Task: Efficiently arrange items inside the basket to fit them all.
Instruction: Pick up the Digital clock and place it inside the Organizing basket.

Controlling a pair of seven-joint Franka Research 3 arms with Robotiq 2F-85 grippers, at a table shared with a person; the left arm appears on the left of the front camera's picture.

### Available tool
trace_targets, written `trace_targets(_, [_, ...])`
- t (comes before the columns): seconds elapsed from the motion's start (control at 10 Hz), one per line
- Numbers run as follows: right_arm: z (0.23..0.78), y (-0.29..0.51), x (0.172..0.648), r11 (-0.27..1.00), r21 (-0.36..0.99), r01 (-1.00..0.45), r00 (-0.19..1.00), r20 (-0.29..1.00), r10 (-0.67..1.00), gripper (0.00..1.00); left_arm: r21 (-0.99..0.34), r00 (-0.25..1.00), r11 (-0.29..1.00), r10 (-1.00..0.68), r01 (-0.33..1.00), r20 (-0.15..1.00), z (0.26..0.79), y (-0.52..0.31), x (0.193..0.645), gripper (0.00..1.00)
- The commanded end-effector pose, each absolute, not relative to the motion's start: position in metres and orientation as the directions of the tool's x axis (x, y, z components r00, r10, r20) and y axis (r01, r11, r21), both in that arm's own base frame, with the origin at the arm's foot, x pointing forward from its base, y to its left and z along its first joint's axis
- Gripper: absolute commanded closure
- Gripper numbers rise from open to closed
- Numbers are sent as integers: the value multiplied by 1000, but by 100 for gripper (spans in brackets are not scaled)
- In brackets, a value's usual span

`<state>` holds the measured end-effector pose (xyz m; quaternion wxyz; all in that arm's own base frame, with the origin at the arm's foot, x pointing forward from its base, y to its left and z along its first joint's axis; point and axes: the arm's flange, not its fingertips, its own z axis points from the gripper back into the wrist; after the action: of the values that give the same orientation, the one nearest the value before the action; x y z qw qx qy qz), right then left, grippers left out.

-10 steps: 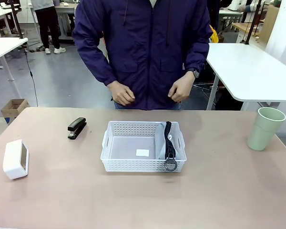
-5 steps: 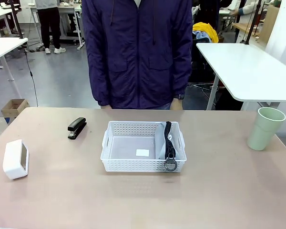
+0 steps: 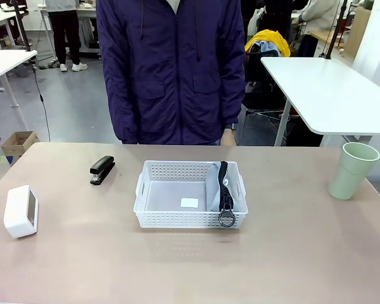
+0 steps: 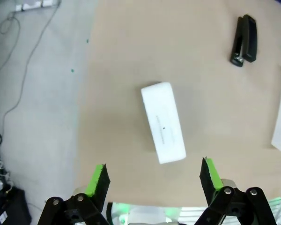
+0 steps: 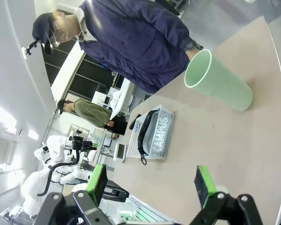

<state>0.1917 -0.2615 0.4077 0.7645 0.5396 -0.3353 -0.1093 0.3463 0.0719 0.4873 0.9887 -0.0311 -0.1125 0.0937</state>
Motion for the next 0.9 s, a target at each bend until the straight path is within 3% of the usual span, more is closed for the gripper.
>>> trace_targets(0.0, [410, -263, 193, 403, 888, -223, 736, 424, -527, 0, -205, 951, 959, 236, -196, 199, 487, 72, 350, 0])
trace_targets(0.1, [410, -263, 193, 403, 888, -223, 736, 424, -527, 0, -83, 957, 980, 192, -178, 217, 487, 72, 346, 0])
trace_targets(0.3, [410, -263, 193, 403, 888, -223, 736, 424, -527, 0, -122, 959, 977, 196, -173, 205, 482, 68, 350, 0])
trace_targets(0.5, [410, -263, 193, 403, 888, -223, 736, 424, -527, 0, -44, 990, 999, 28, -22, 141, 456, 44, 355, 0])
trace_targets(0.8, [410, -263, 193, 403, 888, -223, 736, 424, -527, 0, 35, 994, 998, -57, 54, 95, 432, 27, 346, 0])
